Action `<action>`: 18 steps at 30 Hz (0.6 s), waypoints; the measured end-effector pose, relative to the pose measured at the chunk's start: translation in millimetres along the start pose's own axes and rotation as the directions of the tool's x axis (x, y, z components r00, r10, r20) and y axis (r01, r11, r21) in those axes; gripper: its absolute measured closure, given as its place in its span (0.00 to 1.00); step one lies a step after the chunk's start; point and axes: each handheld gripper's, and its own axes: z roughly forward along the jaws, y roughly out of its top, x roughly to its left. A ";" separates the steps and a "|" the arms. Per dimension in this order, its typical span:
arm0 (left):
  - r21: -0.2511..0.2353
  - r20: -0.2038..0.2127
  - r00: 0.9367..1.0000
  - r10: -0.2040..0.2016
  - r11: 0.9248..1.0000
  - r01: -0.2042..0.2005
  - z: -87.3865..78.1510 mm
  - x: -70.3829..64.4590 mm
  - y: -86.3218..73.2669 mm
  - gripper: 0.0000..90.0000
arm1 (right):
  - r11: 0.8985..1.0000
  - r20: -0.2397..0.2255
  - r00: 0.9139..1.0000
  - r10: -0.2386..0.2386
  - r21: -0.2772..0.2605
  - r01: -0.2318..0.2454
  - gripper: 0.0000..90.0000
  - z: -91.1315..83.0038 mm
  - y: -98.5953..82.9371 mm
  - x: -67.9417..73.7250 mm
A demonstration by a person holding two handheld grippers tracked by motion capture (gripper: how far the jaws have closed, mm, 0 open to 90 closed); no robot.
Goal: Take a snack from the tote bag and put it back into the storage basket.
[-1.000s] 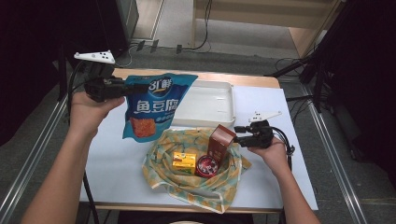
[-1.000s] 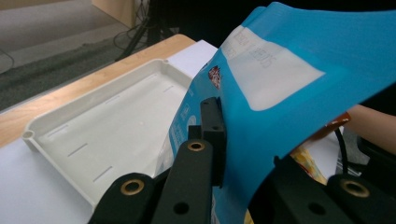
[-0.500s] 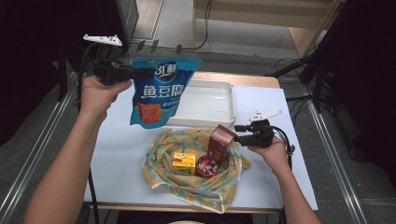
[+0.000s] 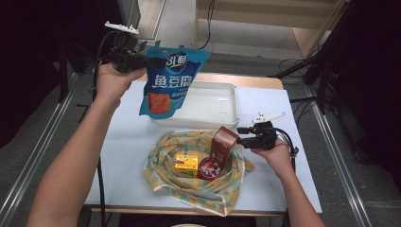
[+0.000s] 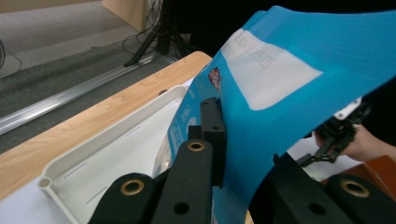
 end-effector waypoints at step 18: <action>-0.001 0.026 0.999 -0.033 0.999 0.033 63.9 21.8 -2.2 1.00 | 1.000 -0.004 1.000 0.000 0.019 0.000 0.51 -1.1 -3.7 4.3</action>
